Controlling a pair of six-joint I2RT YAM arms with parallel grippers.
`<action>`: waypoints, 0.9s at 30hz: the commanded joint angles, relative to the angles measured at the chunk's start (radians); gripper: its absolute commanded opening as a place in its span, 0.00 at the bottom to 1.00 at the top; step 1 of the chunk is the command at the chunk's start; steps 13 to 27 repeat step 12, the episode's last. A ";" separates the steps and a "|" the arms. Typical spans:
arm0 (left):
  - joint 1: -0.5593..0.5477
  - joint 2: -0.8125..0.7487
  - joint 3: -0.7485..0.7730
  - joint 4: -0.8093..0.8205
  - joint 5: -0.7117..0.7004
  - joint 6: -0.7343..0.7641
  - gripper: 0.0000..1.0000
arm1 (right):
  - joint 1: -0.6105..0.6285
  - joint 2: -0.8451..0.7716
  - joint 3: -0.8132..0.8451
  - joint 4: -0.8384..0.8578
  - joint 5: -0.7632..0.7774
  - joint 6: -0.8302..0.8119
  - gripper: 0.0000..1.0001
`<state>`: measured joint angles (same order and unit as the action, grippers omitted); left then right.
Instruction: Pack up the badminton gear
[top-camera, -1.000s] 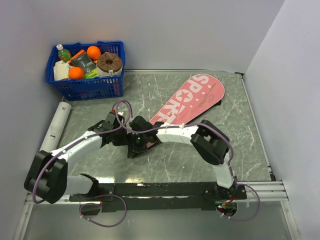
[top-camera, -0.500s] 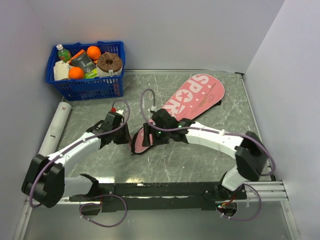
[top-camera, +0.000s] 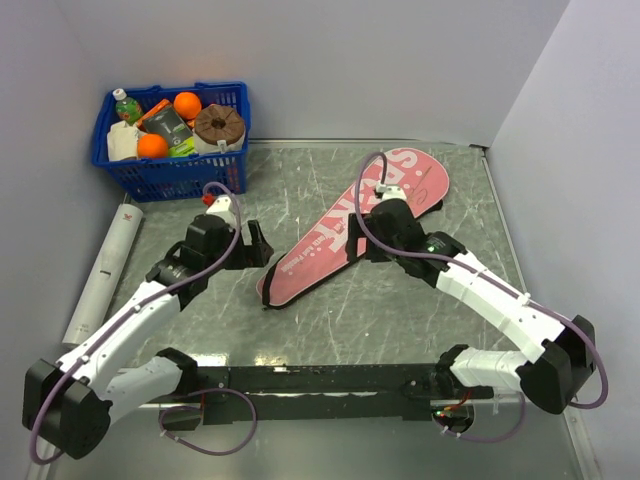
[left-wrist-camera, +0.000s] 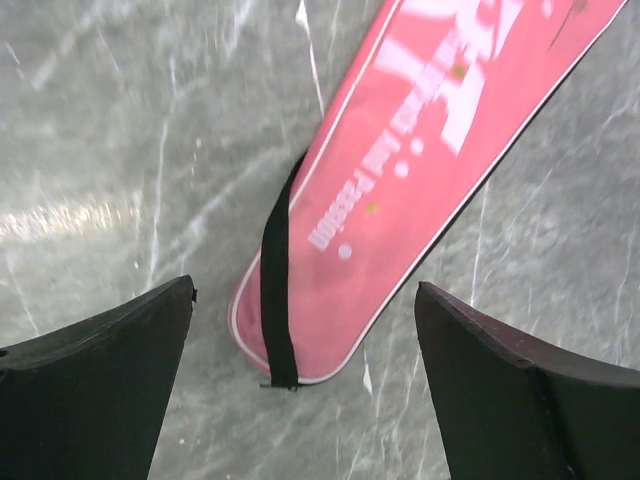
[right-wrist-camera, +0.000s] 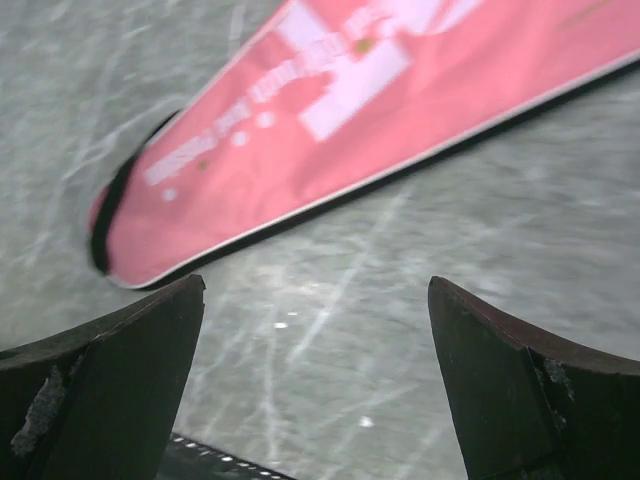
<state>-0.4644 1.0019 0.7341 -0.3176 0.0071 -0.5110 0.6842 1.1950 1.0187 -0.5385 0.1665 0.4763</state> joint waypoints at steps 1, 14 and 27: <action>-0.003 -0.054 0.054 0.038 -0.077 0.035 0.96 | -0.009 -0.009 0.089 -0.118 0.194 -0.053 1.00; -0.003 -0.180 0.045 0.028 -0.243 0.098 0.97 | -0.037 -0.210 0.001 -0.027 0.316 -0.111 1.00; -0.003 -0.180 0.045 0.028 -0.243 0.098 0.97 | -0.037 -0.210 0.001 -0.027 0.316 -0.111 1.00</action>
